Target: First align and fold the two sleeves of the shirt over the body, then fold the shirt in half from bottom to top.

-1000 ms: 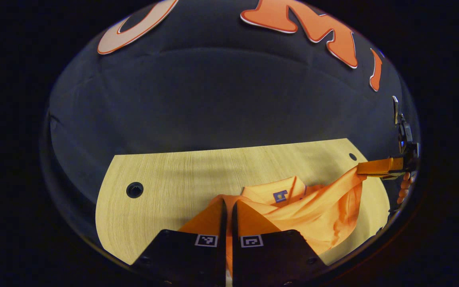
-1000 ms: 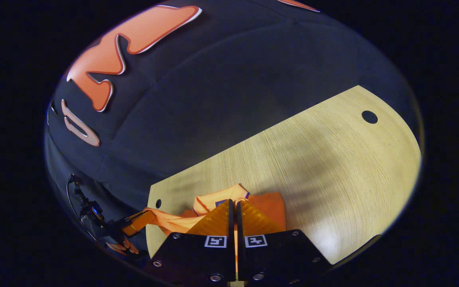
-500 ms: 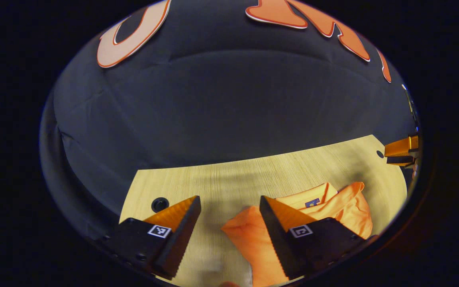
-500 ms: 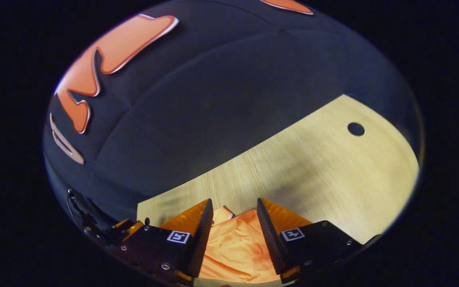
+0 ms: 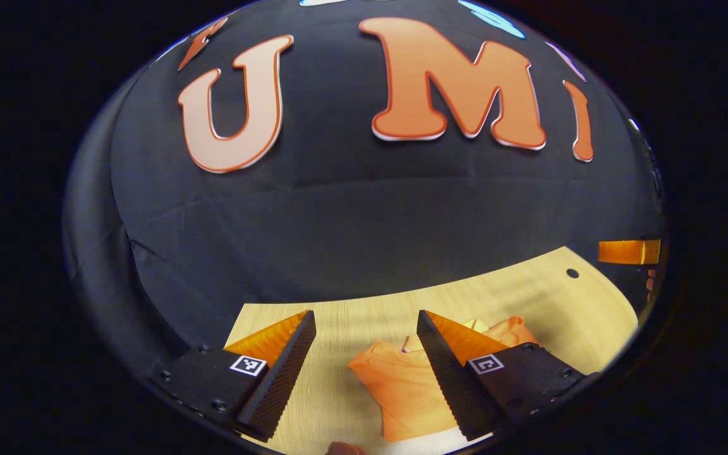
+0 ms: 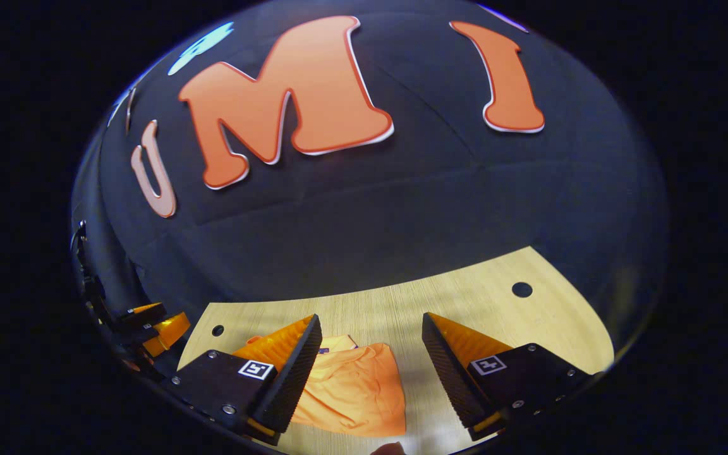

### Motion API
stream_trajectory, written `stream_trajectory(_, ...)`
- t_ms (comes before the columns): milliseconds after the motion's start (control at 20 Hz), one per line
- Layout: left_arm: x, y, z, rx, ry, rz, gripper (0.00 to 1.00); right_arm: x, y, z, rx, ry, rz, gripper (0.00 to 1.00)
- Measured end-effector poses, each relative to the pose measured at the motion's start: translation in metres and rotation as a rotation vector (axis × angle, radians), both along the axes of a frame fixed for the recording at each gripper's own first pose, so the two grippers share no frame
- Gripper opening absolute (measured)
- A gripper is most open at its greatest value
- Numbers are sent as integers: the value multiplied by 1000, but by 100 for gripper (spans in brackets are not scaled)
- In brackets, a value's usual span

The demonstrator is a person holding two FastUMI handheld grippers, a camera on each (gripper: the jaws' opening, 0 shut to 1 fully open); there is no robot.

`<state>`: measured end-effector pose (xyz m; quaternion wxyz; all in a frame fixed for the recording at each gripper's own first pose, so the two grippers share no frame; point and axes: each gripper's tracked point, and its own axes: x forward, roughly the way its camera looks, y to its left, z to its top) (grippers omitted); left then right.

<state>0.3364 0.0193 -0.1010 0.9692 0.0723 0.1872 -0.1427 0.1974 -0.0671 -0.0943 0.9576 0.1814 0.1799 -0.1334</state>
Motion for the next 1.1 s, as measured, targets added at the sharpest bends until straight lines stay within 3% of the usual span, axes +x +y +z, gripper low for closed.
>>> stream_trajectory(300, -95, 12, 69, -4, -171, -1, 99, -63, 27, 40, -151, -98, 41, 97)
stream_trajectory(500, -153, 17, 94, -62, -248, 26, 99, -105, 45, 66, -188, -177, 76, 98)
stream_trajectory(950, -283, 1, 127, -81, -446, 28, 99, -200, 87, 97, -268, -328, 140, 98)
stream_trajectory(1100, -302, 5, 116, -82, -427, 52, 100, -212, 102, 104, -283, -398, 165, 98)
